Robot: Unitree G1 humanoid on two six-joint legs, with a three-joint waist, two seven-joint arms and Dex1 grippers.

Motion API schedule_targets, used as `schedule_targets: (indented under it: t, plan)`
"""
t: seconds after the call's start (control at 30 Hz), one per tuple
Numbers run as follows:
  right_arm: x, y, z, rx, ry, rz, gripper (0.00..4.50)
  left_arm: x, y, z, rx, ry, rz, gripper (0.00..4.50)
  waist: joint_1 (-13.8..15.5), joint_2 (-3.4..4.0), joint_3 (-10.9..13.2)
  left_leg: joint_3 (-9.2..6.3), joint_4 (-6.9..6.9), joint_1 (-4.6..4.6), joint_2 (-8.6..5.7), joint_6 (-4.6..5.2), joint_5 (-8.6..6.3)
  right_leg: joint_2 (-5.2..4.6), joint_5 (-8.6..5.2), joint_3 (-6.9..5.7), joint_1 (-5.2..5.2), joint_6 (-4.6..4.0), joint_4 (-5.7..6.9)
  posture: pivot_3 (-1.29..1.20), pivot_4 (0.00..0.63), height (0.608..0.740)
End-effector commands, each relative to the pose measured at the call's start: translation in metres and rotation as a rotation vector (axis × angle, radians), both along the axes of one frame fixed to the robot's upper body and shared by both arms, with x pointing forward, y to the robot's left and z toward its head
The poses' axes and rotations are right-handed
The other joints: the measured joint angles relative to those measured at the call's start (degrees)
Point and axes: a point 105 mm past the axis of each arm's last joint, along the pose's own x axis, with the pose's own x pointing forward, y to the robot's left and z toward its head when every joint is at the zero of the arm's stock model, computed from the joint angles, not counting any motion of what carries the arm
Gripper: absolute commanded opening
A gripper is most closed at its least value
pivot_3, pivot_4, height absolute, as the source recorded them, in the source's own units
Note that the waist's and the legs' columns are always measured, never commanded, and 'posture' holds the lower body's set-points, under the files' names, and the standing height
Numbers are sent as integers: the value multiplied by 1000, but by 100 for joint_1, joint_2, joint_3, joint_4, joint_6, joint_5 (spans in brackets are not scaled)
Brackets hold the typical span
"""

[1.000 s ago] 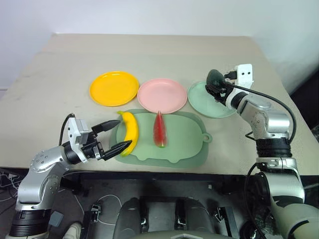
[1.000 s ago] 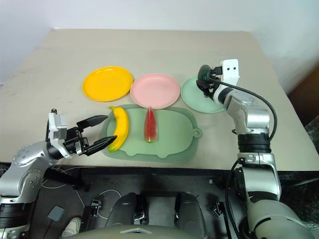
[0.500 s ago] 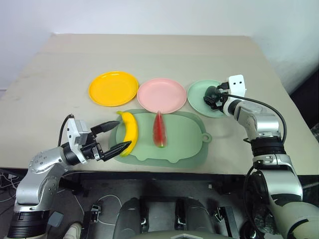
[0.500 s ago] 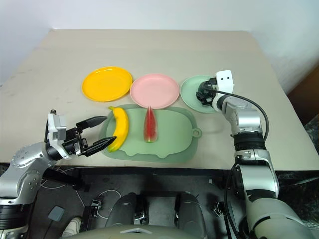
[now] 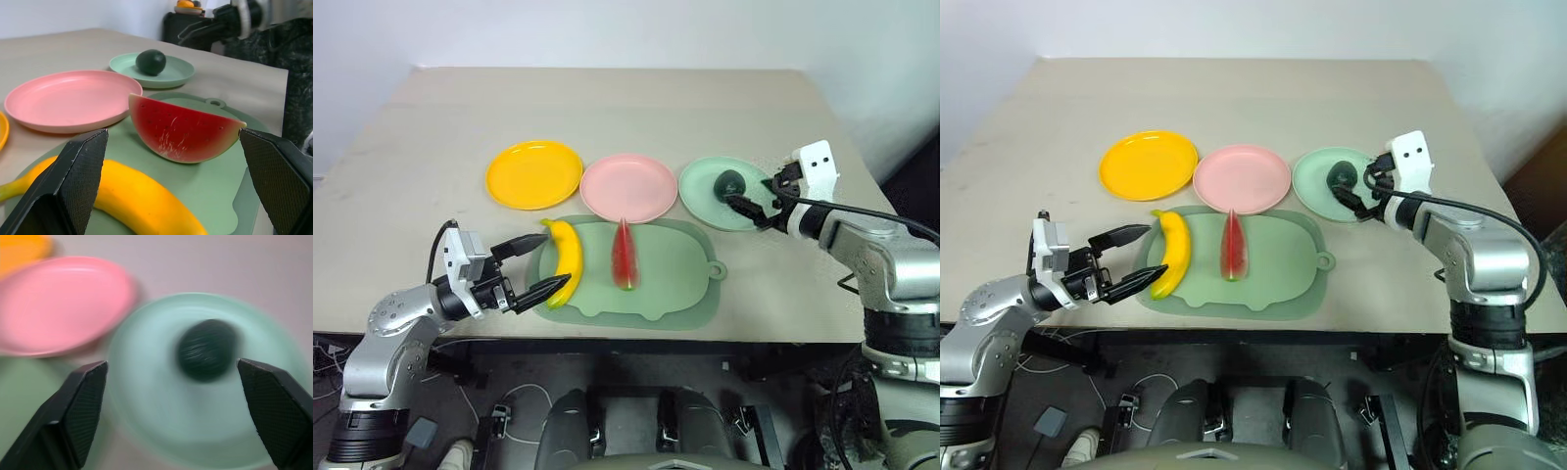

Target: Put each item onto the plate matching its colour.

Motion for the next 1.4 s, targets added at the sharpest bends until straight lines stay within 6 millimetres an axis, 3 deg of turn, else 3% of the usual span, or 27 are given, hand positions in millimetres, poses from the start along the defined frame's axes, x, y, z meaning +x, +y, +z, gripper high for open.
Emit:
schedule_targets:
  t: [0.03,0.2,0.4,0.77,0.97,1.4]
  plan:
    - [-26,35,13,62,67,163,4445,0,2,6,3,-27,-2,4500,11,0,0,-1,0,-1,0,3,-2,0,0,0,0,0,0,0,150,695]
    - [-33,64,17,126,202,229,4445,0,2,5,3,-25,-4,4500,30,0,0,-2,3,-2,-2,23,-13,-5,1,-1,0,-2,0,0,150,695]
    - [-37,101,-1,112,330,328,4445,0,2,3,5,-20,-3,4500,28,-2,-1,-2,3,-6,-6,11,-6,-6,1,-4,1,-1,-4,0,150,695]
    - [-25,144,-15,138,479,329,4445,0,-1,1,5,-18,-4,4500,15,-2,-1,0,2,-8,-11,2,-1,-1,2,-3,-2,-1,-1,0,150,695]
    - [-25,153,-40,10,515,265,4445,0,-1,1,8,-18,0,4500,9,-1,-1,0,2,-9,-10,2,-1,-1,2,-3,-2,-1,-2,0,150,695]
    - [-27,159,-55,-228,451,276,4445,1,-1,-2,11,-17,4,4500,4,-2,-1,0,1,-14,-6,2,-1,-1,1,-3,-9,0,-2,0,150,695]
